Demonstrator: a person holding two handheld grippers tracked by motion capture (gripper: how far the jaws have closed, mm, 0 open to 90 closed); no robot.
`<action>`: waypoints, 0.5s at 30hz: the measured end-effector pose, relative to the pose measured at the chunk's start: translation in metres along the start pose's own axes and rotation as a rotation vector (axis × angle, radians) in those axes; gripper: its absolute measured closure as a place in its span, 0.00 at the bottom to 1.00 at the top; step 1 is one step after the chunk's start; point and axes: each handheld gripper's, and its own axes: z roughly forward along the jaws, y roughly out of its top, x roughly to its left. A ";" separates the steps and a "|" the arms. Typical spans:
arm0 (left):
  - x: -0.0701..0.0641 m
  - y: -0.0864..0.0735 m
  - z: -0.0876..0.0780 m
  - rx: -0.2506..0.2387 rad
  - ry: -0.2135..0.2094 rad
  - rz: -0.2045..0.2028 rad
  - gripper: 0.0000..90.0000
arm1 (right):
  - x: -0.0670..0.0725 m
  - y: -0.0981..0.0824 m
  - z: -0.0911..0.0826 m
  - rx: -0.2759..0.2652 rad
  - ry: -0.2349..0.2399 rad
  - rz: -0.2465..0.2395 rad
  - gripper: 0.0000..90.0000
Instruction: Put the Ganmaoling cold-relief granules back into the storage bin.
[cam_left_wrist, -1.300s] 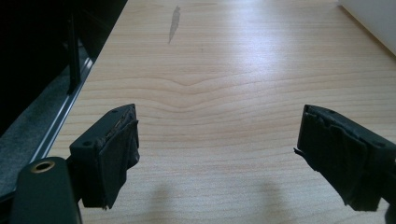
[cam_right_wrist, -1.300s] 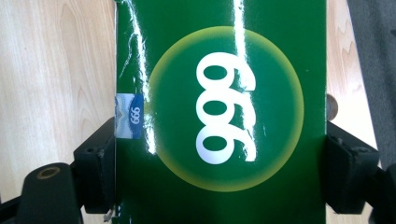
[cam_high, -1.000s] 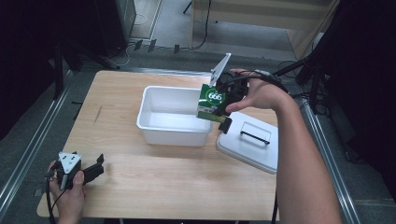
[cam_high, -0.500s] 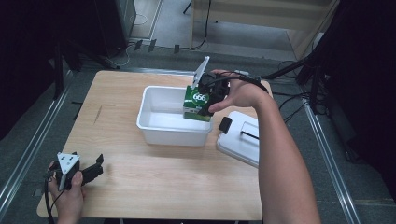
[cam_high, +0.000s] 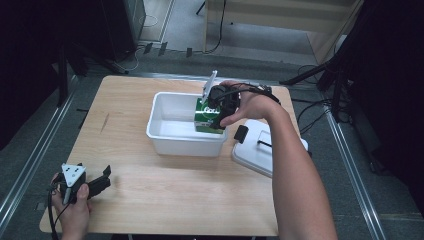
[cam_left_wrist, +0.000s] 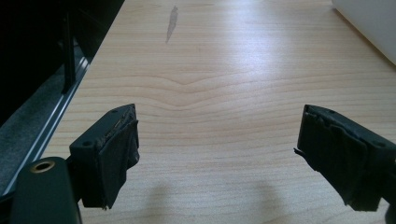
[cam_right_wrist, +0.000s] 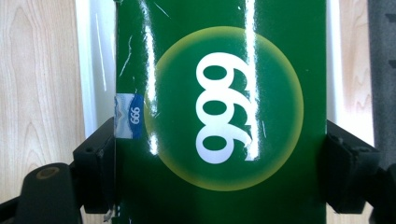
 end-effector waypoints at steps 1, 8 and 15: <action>0.000 0.000 0.000 0.000 -0.001 0.000 0.15 | 0.001 0.000 0.002 0.004 -0.001 0.001 0.18; 0.000 0.000 0.000 0.000 -0.004 -0.004 0.15 | 0.003 -0.001 0.022 0.031 0.028 0.002 0.19; 0.001 0.000 0.000 -0.001 -0.007 -0.005 0.15 | 0.002 -0.006 0.040 0.035 0.051 0.012 0.18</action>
